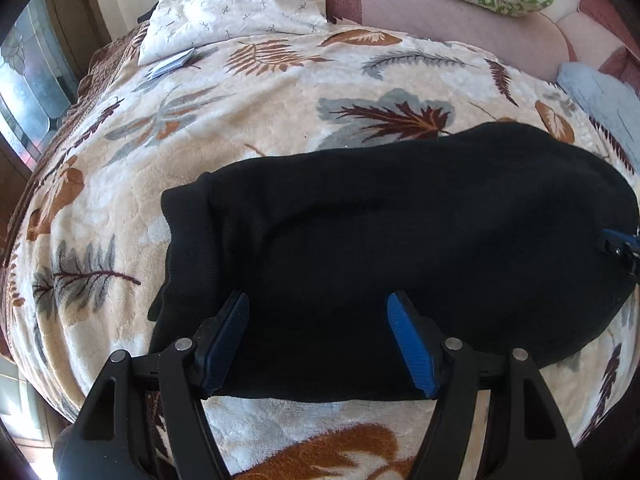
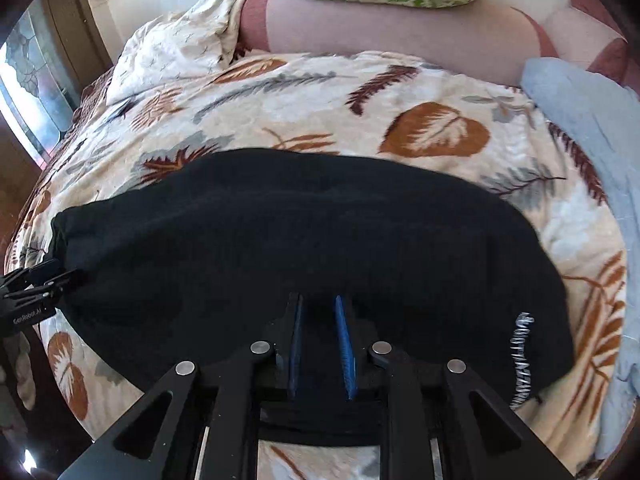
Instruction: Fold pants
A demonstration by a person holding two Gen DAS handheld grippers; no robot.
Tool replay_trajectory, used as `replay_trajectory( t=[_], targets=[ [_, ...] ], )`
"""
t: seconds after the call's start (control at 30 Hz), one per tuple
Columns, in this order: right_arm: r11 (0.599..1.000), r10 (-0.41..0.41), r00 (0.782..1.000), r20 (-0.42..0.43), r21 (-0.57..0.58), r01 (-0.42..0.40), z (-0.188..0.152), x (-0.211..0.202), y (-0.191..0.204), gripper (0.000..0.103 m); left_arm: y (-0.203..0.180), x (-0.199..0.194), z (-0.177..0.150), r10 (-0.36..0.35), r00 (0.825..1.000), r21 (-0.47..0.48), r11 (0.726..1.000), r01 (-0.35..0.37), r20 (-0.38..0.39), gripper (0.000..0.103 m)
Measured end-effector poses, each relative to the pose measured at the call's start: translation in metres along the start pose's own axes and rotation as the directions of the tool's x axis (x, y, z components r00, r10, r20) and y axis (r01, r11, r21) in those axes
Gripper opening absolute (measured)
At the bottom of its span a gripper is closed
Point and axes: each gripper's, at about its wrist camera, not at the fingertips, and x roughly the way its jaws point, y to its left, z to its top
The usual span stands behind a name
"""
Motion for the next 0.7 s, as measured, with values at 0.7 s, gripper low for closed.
replay_trajectory(
  t=[0.7],
  targets=[
    [0.994, 0.01, 0.999, -0.033, -0.11, -0.013, 0.047, 0.044, 0.085, 0.042, -0.017, -0.002, 0.003, -0.138, 0.99, -0.023, 0.99, 0.137, -0.023, 0.071]
  ],
)
